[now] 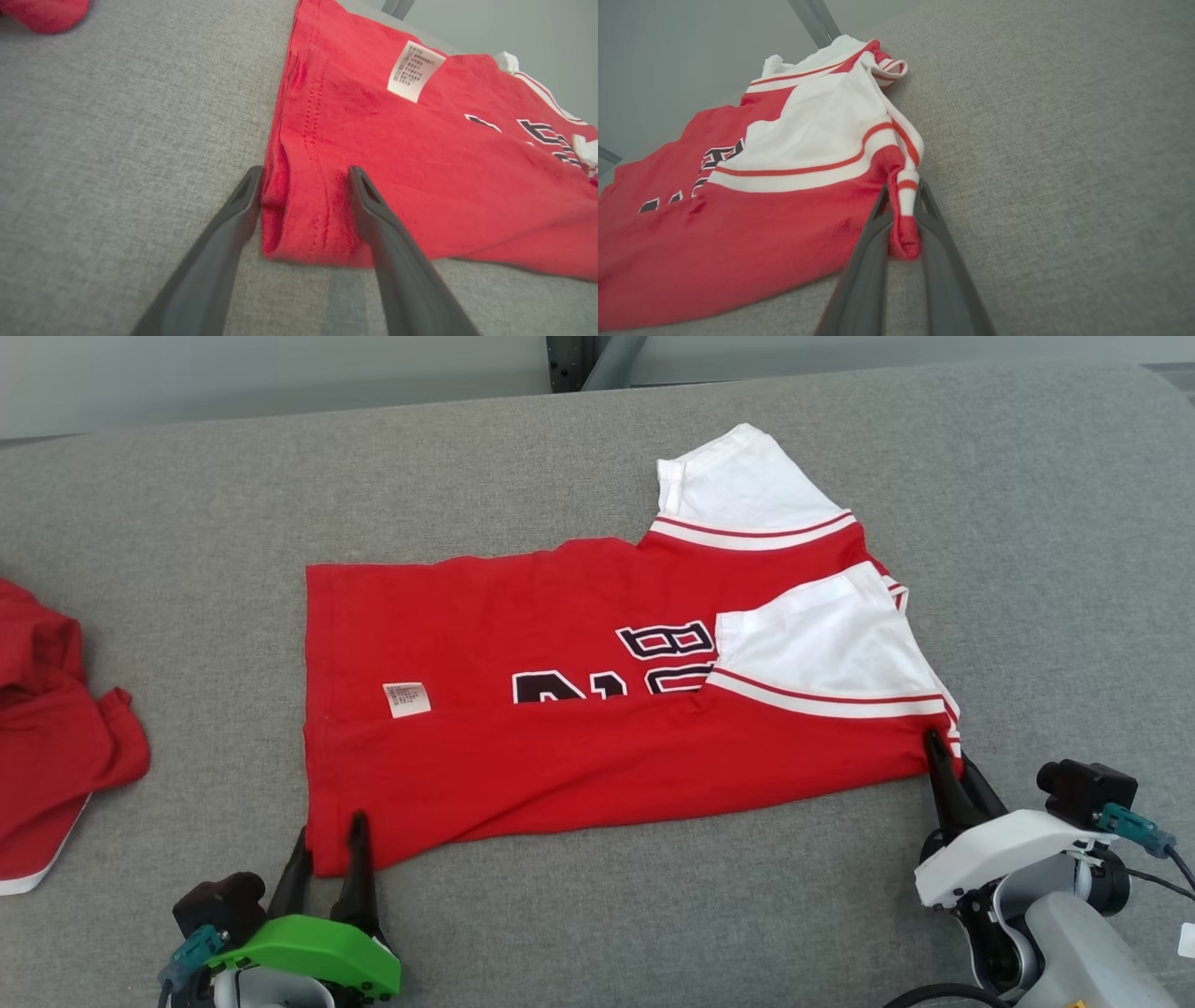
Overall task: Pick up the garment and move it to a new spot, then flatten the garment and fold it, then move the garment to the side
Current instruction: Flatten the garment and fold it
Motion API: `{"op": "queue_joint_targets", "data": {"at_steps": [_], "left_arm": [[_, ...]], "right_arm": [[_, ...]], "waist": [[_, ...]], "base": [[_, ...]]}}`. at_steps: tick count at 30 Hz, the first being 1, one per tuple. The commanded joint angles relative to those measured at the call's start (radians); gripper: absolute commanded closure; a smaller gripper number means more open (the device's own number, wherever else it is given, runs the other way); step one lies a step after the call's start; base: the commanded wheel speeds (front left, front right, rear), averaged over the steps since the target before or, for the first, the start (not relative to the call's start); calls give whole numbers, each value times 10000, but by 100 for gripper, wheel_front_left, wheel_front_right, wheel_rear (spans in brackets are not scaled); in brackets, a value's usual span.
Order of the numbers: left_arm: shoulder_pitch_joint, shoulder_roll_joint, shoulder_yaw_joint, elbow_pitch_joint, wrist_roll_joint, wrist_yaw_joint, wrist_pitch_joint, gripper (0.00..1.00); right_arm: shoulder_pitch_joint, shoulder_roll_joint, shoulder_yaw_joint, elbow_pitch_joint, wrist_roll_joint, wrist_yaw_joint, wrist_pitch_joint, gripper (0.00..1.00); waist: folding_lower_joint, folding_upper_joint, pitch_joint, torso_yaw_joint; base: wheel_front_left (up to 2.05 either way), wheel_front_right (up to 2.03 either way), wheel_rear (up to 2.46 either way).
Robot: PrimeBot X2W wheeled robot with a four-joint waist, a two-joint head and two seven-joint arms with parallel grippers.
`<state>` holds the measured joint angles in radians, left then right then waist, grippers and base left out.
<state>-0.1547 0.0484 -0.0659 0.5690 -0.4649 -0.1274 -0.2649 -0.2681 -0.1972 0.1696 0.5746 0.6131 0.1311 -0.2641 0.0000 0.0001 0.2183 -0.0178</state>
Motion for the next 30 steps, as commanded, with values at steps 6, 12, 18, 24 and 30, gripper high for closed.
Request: {"op": "queue_joint_targets", "data": {"at_steps": [6, 12, 18, 24, 30], "left_arm": [[27, 46, -89, -198, -331, -43, 8, 100], [641, 44, 148, -144, -270, -39, 8, 100], [1223, 49, 357, 69, -37, -19, 8, 100], [1647, 52, 591, 328, 151, -18, 6, 100], [1932, 51, 452, 668, 418, -19, 6, 100]], "right_arm": [[-38, 18, -12, -26, 52, -8, -5, 100], [373, 182, -83, 273, 78, -8, -5, 100], [1007, 276, -97, 418, 173, -11, -5, 100], [1593, 102, 120, 412, 407, -12, -7, 100], [2165, 2, 321, 253, 655, -12, -7, 100]], "waist": [[0, -1, -124, -100], [0, -1, -963, -237], [0, -1, -1833, -266], [0, -1, -2307, -254], [0, -1, -2513, -240]], "base": [[0, 0, 0], [0, 0, 0], [0, 0, 0], [0, 0, 0], [0, 0, 0]]}}
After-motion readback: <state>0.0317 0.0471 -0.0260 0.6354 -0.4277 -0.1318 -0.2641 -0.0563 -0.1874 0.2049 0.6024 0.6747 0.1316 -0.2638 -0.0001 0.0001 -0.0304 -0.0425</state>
